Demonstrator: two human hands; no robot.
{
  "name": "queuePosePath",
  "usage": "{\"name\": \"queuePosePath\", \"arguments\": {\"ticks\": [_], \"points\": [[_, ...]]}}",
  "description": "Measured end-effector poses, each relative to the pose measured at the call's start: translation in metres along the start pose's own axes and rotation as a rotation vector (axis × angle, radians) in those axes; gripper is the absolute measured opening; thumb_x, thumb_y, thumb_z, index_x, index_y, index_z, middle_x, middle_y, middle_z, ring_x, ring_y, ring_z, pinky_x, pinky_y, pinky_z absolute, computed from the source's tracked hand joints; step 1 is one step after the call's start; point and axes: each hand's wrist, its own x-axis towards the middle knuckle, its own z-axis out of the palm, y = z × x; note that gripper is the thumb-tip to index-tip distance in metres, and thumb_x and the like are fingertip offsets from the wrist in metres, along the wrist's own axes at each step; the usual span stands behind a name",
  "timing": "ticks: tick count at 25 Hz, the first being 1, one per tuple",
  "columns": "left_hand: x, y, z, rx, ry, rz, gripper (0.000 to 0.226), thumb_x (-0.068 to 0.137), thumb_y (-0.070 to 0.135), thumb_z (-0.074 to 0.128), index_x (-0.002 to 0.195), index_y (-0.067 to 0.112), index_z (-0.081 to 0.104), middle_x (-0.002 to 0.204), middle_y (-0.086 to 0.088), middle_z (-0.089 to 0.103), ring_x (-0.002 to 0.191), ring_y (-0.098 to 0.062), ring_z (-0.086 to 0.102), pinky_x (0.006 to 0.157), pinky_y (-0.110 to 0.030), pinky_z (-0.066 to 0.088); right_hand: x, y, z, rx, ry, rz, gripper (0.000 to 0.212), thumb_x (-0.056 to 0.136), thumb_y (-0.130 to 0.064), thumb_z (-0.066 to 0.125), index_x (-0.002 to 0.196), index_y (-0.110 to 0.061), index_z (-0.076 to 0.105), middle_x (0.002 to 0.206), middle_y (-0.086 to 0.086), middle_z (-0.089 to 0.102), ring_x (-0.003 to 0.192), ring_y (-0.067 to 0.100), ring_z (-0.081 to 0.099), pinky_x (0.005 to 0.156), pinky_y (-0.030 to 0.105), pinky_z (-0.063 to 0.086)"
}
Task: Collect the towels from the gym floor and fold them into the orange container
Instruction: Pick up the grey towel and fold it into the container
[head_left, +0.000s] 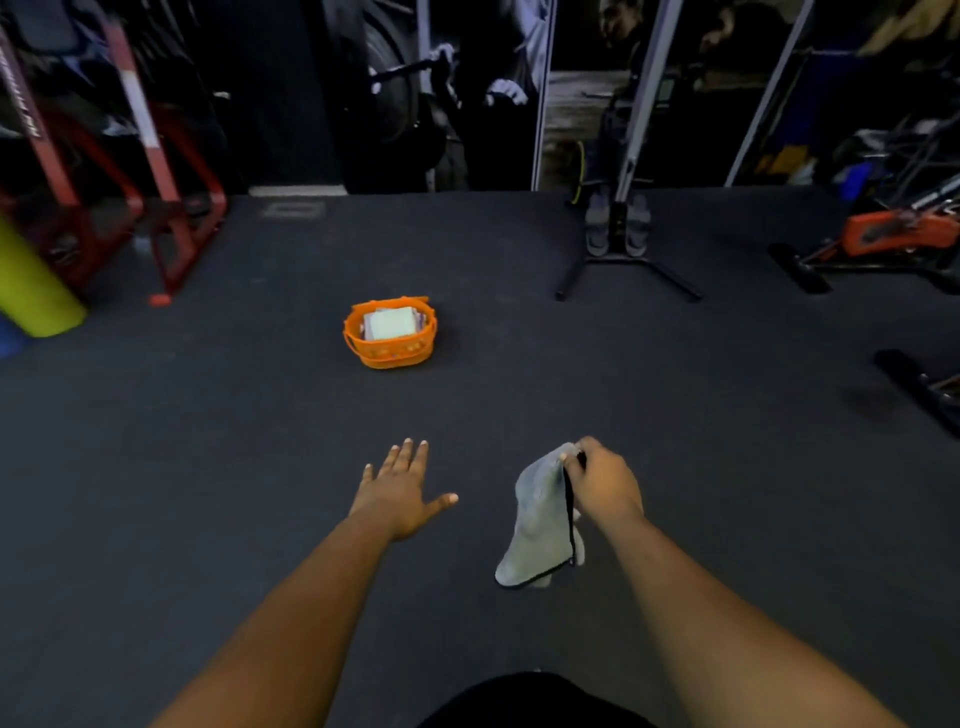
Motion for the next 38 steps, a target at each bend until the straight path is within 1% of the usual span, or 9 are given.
{"name": "queuePosePath", "arguments": {"ticks": [5,13,19,24,27,30,33,35,38], "points": [[0.064,-0.063,-0.04,-0.025,0.055,-0.104,0.103,0.092,0.078,0.04,0.162,0.025,-0.013,0.17,-0.001,-0.014,0.158,-0.021,-0.009,0.126,-0.051,0.002,0.102,-0.083,0.041,0.019,-0.011,-0.151,0.016,0.1,-0.042,0.05,0.097,-0.027,0.054,0.087,-0.001,0.066,0.078,0.023,0.063,0.065,0.037,0.053],[0.191,-0.126,-0.124,-0.064,0.128,-0.226,0.102,0.092,0.078,0.039,0.163,0.024,-0.009,0.171,0.0,-0.011,0.158,-0.02,-0.007,0.127,-0.05,0.006,0.27,-0.207,0.085,-0.024,-0.167,-0.431,0.023,0.1,-0.046,0.052,0.087,-0.027,0.047,0.081,-0.003,0.063,0.079,0.024,0.062,0.065,0.042,0.052],[0.27,-0.178,-0.157,-0.086,0.106,-0.247,0.102,0.092,0.078,0.039,0.163,0.023,-0.01,0.171,-0.001,-0.012,0.158,-0.019,-0.008,0.127,-0.047,0.003,0.358,-0.288,0.111,0.043,-0.199,-0.486,0.023,0.096,-0.047,0.059,0.086,-0.027,0.056,0.08,-0.005,0.065,0.077,0.018,0.063,0.065,0.039,0.05],[0.363,-0.242,-0.192,-0.138,0.06,-0.183,0.108,0.087,0.083,0.04,0.163,0.024,-0.009,0.171,-0.001,-0.009,0.158,-0.02,-0.004,0.127,-0.046,0.006,0.433,-0.355,0.145,0.271,-0.29,-0.52,0.025,0.093,-0.044,0.067,0.08,-0.024,0.061,0.075,-0.003,0.065,0.071,0.011,0.061,0.067,0.039,0.049],[0.41,-0.258,-0.224,-0.342,0.034,0.023,0.118,0.074,0.089,0.05,0.164,0.027,0.004,0.17,0.005,0.012,0.156,-0.015,0.015,0.123,-0.032,0.021,0.469,-0.398,0.153,0.4,-0.326,-0.524,0.043,0.09,-0.055,0.066,0.083,-0.013,0.061,0.074,0.0,0.062,0.07,0.009,0.058,0.067,0.039,0.047],[0.456,-0.261,-0.262,-0.524,0.093,0.218,0.081,0.089,0.056,0.07,0.157,0.035,0.032,0.152,0.015,0.045,0.14,-0.008,0.044,0.109,-0.025,0.039,0.498,-0.444,0.151,0.509,-0.36,-0.54,0.06,0.083,-0.07,0.064,0.082,-0.01,0.061,0.072,-0.005,0.057,0.07,0.006,0.053,0.066,0.034,0.043],[0.5,-0.268,-0.292,-0.656,0.174,0.194,0.028,0.092,0.038,0.068,0.119,0.034,0.068,0.113,0.011,0.073,0.104,-0.008,0.067,0.093,-0.041,0.054,0.525,-0.468,0.146,0.561,-0.389,-0.49,0.032,0.095,-0.036,0.068,0.077,-0.011,0.061,0.069,-0.01,0.056,0.068,0.003,0.052,0.064,0.027,0.042],[0.524,-0.272,-0.308,-0.722,0.211,0.134,0.011,0.095,0.029,0.064,0.1,0.026,0.072,0.095,0.01,0.073,0.093,-0.01,0.067,0.088,-0.039,0.055,0.547,-0.477,0.142,0.592,-0.368,-0.469,0.029,0.095,-0.029,0.07,0.073,-0.014,0.06,0.069,-0.006,0.054,0.067,0.006,0.051,0.064,0.028,0.041],[0.557,-0.273,-0.332,-1.031,0.243,0.065,0.014,0.099,0.026,0.057,0.099,0.015,0.066,0.101,0.002,0.074,0.103,-0.017,0.067,0.093,-0.041,0.053,0.584,-0.49,0.139,0.638,-0.38,-0.438,0.029,0.093,-0.034,0.073,0.067,-0.027,0.061,0.066,-0.005,0.054,0.064,0.008,0.05,0.061,0.03,0.039]]}}
